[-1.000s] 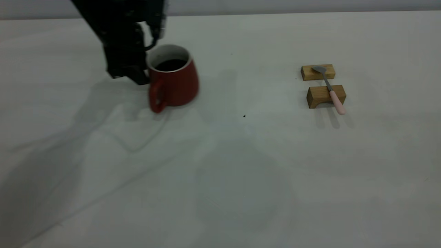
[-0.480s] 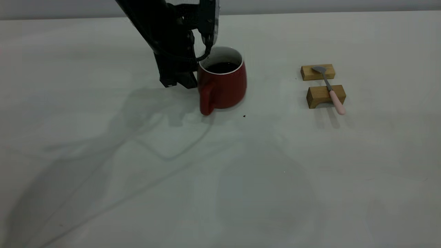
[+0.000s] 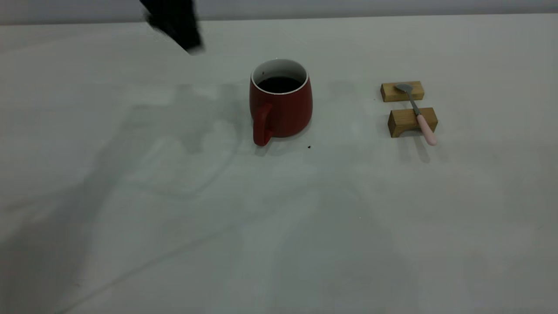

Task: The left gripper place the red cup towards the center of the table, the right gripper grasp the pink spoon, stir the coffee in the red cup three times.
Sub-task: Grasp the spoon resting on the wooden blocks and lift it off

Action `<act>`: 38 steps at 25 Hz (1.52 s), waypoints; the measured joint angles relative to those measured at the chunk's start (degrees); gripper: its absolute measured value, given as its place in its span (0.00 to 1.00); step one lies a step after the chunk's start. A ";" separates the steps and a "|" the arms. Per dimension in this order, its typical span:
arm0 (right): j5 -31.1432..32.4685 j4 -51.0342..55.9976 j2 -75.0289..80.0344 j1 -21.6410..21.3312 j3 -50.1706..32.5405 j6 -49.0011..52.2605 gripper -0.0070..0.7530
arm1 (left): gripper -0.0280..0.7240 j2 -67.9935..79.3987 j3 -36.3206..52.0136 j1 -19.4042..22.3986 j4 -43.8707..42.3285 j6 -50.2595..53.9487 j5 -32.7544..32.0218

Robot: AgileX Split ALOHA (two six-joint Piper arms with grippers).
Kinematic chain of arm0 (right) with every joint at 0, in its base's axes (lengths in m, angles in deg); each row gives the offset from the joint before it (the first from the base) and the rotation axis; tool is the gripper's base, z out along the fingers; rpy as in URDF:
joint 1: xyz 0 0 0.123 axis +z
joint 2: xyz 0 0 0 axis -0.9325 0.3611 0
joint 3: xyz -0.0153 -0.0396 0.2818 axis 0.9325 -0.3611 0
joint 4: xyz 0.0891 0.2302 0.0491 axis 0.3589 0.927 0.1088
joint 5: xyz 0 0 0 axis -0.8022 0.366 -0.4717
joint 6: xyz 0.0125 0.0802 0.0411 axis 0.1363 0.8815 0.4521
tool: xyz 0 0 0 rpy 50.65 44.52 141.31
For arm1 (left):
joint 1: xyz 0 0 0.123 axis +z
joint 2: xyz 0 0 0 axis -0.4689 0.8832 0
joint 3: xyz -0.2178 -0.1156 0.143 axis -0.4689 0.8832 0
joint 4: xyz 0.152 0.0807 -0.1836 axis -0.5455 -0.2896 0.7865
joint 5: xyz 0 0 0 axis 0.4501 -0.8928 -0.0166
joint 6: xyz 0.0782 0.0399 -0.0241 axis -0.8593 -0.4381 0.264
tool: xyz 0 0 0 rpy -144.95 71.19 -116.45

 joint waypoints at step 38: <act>0.00 0.00 0.00 0.00 -0.05 0.00 0.32 | 0.62 -99.49 65.16 4.20 -8.50 56.09 -21.03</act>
